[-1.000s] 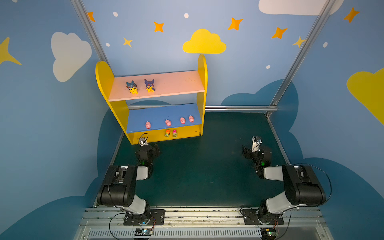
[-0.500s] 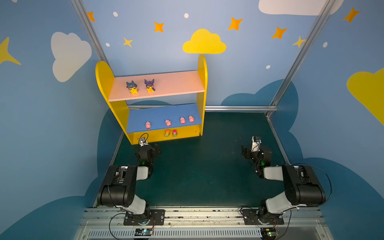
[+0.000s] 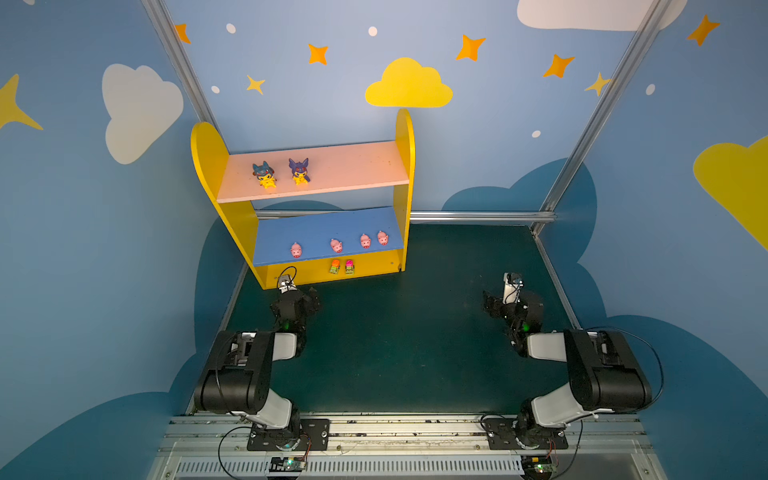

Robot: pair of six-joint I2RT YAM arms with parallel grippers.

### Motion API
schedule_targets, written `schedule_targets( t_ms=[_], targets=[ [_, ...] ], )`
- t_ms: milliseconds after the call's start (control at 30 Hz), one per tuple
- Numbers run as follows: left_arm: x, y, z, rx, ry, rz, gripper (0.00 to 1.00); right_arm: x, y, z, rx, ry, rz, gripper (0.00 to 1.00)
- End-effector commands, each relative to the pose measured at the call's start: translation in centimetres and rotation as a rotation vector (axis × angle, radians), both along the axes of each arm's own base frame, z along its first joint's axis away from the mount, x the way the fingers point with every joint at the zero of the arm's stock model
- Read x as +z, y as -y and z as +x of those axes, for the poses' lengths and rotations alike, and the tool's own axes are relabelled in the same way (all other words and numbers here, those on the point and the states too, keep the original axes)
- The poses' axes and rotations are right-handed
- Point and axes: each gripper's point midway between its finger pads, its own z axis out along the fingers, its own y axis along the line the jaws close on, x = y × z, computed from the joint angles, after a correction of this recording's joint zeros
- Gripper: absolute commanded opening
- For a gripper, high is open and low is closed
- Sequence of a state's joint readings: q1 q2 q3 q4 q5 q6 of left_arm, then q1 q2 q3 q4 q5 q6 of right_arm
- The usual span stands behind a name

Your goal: Place and organize the plastic toys onto the shelf

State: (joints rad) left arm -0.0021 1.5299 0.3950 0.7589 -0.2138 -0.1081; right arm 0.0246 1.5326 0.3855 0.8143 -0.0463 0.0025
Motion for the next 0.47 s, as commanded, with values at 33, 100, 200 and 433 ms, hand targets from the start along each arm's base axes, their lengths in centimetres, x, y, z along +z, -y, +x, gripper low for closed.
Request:
schedule_targets(
  t_ms=[33, 100, 200, 433],
  targets=[
    [0.93, 0.03, 0.47, -0.007, 0.026, 0.005, 1.0, 1.01, -0.07, 0.41, 0.007, 0.029, 0.0, 0.87],
    [0.86, 0.04, 0.49, -0.01, 0.023, 0.007, 1.0, 1.01, -0.08, 0.41, 0.007, 0.028, 0.0, 0.87],
    [0.81, 0.08, 0.53, -0.012, 0.019, 0.007, 1.0, 0.99, -0.1, 0.41, 0.008, 0.028, 0.0, 0.87],
    [0.9, 0.11, 0.49, -0.013, 0.023, 0.005, 1.0, 1.0, -0.1, 0.41, 0.008, 0.028, 0.0, 0.87]
  ],
)
